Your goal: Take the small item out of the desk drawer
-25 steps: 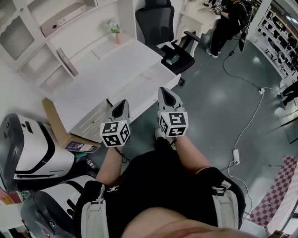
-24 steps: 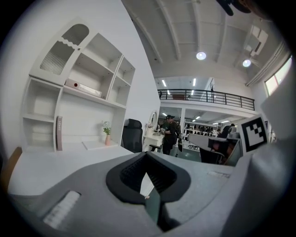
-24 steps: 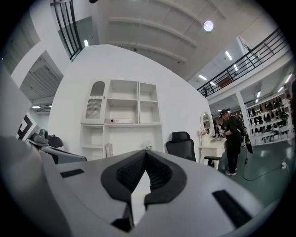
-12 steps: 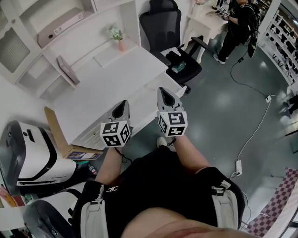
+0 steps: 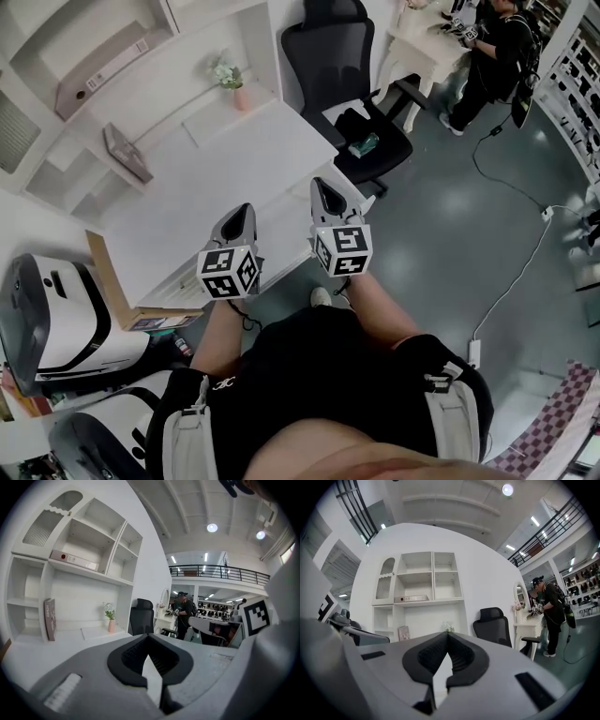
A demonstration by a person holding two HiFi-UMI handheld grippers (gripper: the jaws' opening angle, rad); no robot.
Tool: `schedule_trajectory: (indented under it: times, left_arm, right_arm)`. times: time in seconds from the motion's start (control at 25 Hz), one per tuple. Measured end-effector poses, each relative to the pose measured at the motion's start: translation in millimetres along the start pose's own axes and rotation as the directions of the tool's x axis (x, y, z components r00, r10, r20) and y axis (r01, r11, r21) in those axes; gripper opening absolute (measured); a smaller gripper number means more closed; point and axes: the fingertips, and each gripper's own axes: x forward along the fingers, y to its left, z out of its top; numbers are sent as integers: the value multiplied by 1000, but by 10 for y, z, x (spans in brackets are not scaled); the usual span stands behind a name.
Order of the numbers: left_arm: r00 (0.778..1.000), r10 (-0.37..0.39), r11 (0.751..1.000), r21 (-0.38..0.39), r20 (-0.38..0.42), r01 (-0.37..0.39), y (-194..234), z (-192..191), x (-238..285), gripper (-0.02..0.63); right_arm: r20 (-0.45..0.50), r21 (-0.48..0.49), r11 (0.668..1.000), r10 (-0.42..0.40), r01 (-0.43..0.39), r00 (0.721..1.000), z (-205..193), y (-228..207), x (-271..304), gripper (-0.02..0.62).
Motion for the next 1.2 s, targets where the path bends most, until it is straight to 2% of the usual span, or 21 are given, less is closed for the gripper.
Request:
schedule_trajectory:
  times: [0.36,0.68,0.92,1.04,1.2]
  left_arm:
    - [998,58,998,-25,-12,-59,-40,62,545,14]
    - [997,62,998,-27,-43,-63,147,51,775,14]
    - [998,54,998,-29,-45,-56,285,26,809,14]
    - [997,62,997,-41,-49,-64,383,-11,801,14]
    - [995,79,995,-56,-58,-82,514,-62,780,14]
  right_arm:
    - [-30,-1,997,75,-75,997,-28,-357,481,-3]
    - [-64,11,997,73,-73,995,-119,-456,736,-3]
    - [-124,0,998,66,-67,990,-312,-419,884,-1]
    - [-162,-9,995,98,-101,982,-425,-315,943,79]
    - [-233,-19,990,132,-140,964,-628,-212,1050,149]
